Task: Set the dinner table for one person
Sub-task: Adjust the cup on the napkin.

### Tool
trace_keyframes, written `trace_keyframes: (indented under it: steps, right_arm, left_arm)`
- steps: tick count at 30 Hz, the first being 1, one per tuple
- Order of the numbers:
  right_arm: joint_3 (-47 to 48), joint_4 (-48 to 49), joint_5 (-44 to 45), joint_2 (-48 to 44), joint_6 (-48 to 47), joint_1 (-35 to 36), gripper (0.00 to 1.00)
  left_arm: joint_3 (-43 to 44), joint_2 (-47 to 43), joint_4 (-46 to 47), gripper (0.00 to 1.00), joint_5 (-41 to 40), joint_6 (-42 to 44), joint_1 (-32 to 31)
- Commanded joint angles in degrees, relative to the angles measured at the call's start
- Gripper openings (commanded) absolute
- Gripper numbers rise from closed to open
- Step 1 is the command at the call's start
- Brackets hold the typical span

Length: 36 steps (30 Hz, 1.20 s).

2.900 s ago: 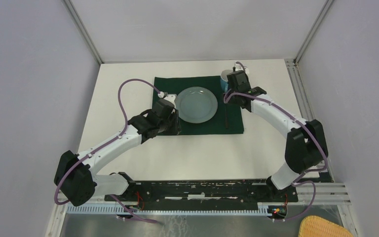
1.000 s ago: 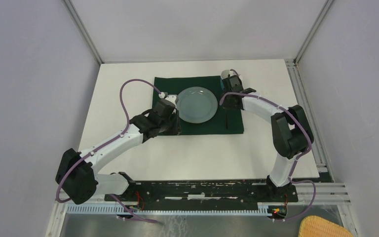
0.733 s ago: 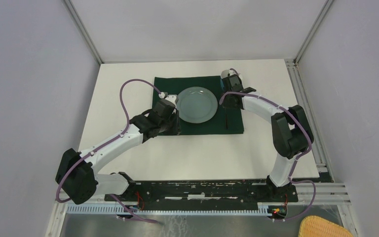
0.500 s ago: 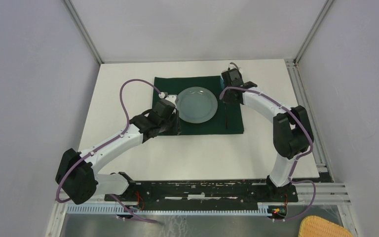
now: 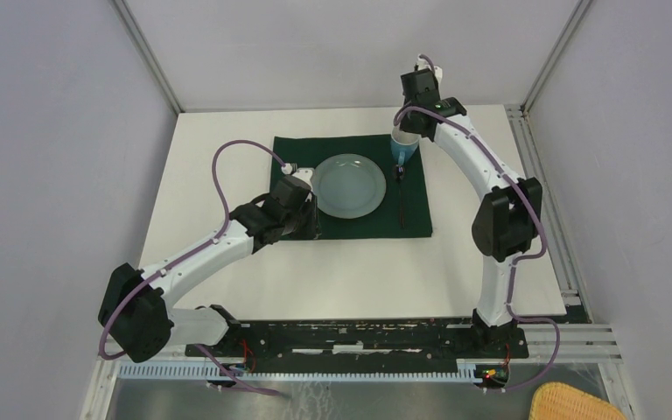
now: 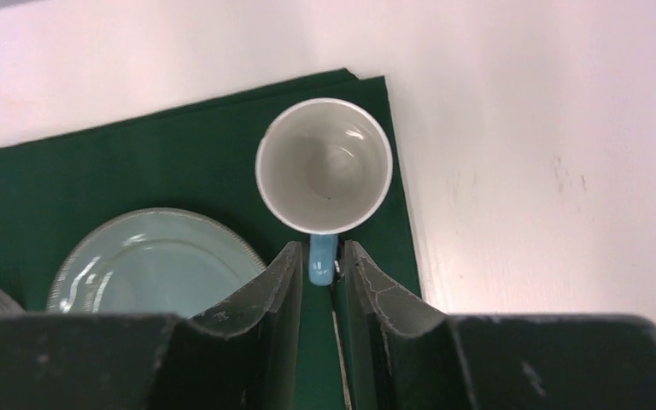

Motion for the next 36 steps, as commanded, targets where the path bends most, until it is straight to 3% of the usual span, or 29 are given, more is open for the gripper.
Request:
trace_keyframes:
  steps: [1, 36]
  right_arm:
    - [4.9, -5.1, 1.6, 4.2, -1.8, -1.0, 0.31]
    - [6.3, 0.1, -2.6, 10.9, 1.6, -5.3, 0.31]
  left_arm:
    - [1.7, -2.0, 1.1, 0.30, -1.5, -0.8, 0.2]
    - [1.5, -1.1, 0.6, 0.30, -1.9, -1.1, 0.3]
